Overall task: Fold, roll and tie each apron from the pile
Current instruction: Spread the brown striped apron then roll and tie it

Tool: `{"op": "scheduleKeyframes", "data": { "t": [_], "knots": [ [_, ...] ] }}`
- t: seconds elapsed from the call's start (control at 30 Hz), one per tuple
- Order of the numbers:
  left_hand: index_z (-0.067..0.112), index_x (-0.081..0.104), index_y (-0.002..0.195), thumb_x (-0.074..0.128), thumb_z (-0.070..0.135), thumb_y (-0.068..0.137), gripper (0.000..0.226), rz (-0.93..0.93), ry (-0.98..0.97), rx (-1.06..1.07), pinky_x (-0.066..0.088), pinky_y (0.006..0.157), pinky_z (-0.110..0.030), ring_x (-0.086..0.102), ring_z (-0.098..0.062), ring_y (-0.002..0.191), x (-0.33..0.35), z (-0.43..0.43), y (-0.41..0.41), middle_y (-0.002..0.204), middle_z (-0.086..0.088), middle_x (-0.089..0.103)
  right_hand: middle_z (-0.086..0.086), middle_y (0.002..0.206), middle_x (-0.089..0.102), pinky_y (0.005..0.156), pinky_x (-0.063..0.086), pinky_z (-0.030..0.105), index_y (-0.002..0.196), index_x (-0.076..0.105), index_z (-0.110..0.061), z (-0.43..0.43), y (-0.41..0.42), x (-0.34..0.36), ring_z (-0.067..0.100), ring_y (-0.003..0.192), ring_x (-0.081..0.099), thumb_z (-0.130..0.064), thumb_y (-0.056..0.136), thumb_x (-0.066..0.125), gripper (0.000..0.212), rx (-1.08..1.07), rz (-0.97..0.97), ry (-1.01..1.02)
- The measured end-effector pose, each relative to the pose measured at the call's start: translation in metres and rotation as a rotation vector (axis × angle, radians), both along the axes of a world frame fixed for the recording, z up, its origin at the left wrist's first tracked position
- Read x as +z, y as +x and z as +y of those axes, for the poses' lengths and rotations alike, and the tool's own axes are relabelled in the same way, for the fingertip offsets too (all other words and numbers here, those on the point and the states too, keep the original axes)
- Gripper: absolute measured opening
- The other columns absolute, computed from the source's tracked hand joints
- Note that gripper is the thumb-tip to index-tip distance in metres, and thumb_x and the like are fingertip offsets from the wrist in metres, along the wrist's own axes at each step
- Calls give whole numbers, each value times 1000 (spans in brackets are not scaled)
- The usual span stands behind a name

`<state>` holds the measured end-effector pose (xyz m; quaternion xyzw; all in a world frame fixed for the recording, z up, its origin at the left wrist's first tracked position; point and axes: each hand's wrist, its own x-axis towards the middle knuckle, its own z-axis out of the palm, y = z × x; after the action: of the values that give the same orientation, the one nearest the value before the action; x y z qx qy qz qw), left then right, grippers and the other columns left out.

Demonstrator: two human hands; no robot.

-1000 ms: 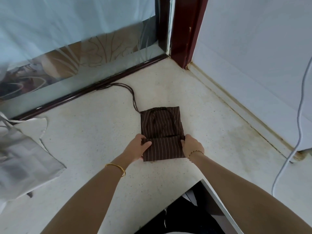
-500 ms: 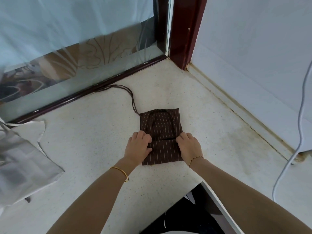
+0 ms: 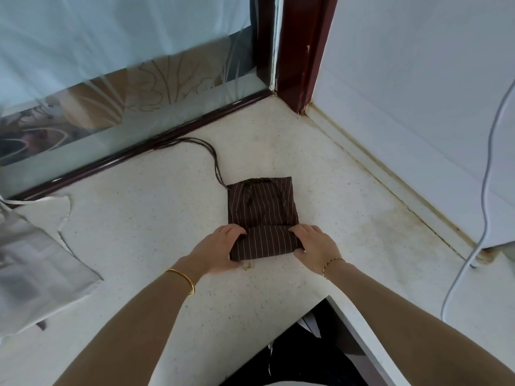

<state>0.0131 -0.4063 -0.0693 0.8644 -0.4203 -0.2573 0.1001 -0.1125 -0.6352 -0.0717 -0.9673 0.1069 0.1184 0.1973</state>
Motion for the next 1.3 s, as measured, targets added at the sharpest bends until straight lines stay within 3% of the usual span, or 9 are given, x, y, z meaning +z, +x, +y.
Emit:
{"op": "scheduleKeyframes", "data": {
  "t": [0.2, 0.37, 0.63, 0.83, 0.93, 1.0, 1.1, 1.17, 1.3],
  "knots": [
    [27, 38, 129, 64, 36, 86, 51, 315, -183, 403, 46, 75, -20, 58, -10, 86, 14, -3, -4, 112, 3, 59, 1, 85, 58, 61, 41, 25, 124, 44, -22, -4, 2, 6, 14, 73, 53, -25, 90, 49, 34, -303, 8, 286],
    [20, 38, 132, 57, 47, 89, 54, 412, -199, 566, 49, 88, -29, 59, -16, 103, 4, -4, -9, 118, 0, 59, 15, 86, 64, 66, 51, 43, 121, 40, -11, 6, 4, 6, 27, 72, 58, -21, 97, 39, 26, -380, -1, 364],
    [13, 41, 124, 34, 52, 97, 48, 344, -182, 688, 47, 87, -36, 58, -22, 101, -2, -10, -12, 109, -3, 59, 1, 76, 54, 58, 42, 30, 118, 41, -9, 13, 20, 4, 19, 65, 52, -34, 101, 32, 31, -414, 77, 179],
    [4, 51, 108, 35, 41, 100, 41, 237, -62, 724, 44, 77, -32, 57, -24, 90, -6, -16, -8, 103, -13, 62, 1, 79, 56, 57, 41, 29, 109, 41, -12, 20, 34, 9, 18, 65, 52, -35, 99, 41, 25, -447, 73, 10],
    [3, 52, 108, 36, 38, 100, 39, 249, -5, 719, 42, 74, -30, 57, -25, 91, -7, -20, -2, 105, -15, 61, 3, 89, 58, 61, 46, 28, 97, 56, -11, 25, 34, 5, 19, 74, 53, -11, 81, 68, 20, -221, -305, -258],
    [1, 52, 111, 36, 36, 101, 40, 245, 22, 715, 41, 73, -29, 57, -25, 93, -7, -23, 1, 107, -15, 60, 3, 102, 61, 78, 52, 35, 97, 64, -13, 25, 33, 0, 22, 90, 59, -13, 76, 68, 22, 43, -434, -241],
    [1, 49, 114, 37, 36, 101, 39, 247, 30, 731, 39, 71, -28, 52, -21, 87, -6, -25, 3, 108, -15, 59, 1, 114, 60, 94, 48, 42, 115, 59, -15, 26, 28, 0, 23, 105, 56, -50, 71, 63, 56, 234, -295, -237],
    [1, 45, 116, 40, 35, 100, 38, 276, 16, 764, 40, 70, -29, 51, -21, 86, -4, -26, 3, 107, -15, 58, 4, 116, 60, 93, 48, 47, 120, 55, -14, 26, 28, -4, 26, 104, 58, -52, 59, 77, 75, 278, -200, -313],
    [2, 38, 118, 47, 34, 97, 39, 348, -18, 829, 46, 71, -33, 58, -28, 92, -2, -23, 7, 106, -16, 56, 1, 103, 64, 86, 48, 41, 117, 59, -16, 28, 34, -3, 26, 91, 61, -35, 72, 75, 52, 325, -201, -349]
  ]
}}
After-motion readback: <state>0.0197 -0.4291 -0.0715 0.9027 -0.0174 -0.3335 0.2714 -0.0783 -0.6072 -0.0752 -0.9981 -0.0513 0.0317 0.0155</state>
